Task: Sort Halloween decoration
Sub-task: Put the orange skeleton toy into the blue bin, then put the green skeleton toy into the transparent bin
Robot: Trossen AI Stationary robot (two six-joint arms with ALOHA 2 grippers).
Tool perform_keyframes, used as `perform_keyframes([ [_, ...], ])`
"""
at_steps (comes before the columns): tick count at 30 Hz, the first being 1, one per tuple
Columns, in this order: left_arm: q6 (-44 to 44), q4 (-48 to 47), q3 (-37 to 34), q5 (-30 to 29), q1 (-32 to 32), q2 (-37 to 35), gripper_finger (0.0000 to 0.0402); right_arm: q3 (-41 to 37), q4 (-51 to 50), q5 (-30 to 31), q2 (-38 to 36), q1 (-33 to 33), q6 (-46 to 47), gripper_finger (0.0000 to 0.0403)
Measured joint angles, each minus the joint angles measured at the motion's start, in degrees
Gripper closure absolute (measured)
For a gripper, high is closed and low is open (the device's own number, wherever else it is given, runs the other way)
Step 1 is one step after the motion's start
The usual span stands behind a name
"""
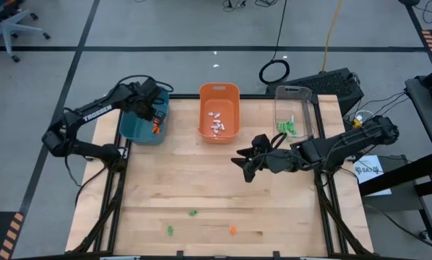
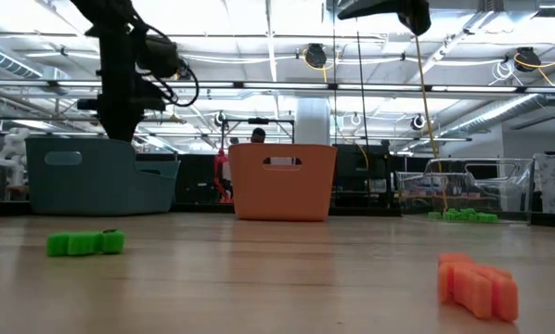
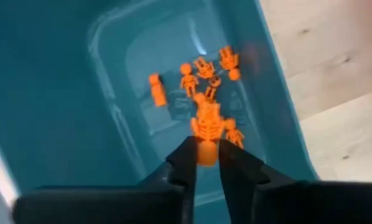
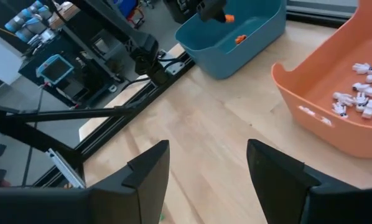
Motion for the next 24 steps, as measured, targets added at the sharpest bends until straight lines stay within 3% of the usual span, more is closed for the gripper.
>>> perform_keyframes([
  [9,1.3,1.9,0.1,2.5,1.9,-0.1,0.0237,0.0,3.0,-0.4,0.0,-0.7,0.2,0.0203],
  [12,1.2,-0.6,1.0,8.0,1.7,-2.4,0.0215,0.0,6.5,-4.5,0.0,-0.7,-1.3,0.0203],
  [17,-5.5,-1.6,1.7,19.2,-2.1,-11.3,0.0215,0.0,7.9,-10.8,0.0,-0.7,-2.3,0.0203],
  [24,-9.5,1.2,1.7,19.6,-15.0,-26.4,0.0238,0.0,11.6,-18.1,2.8,-0.6,-5.6,0.0203],
])
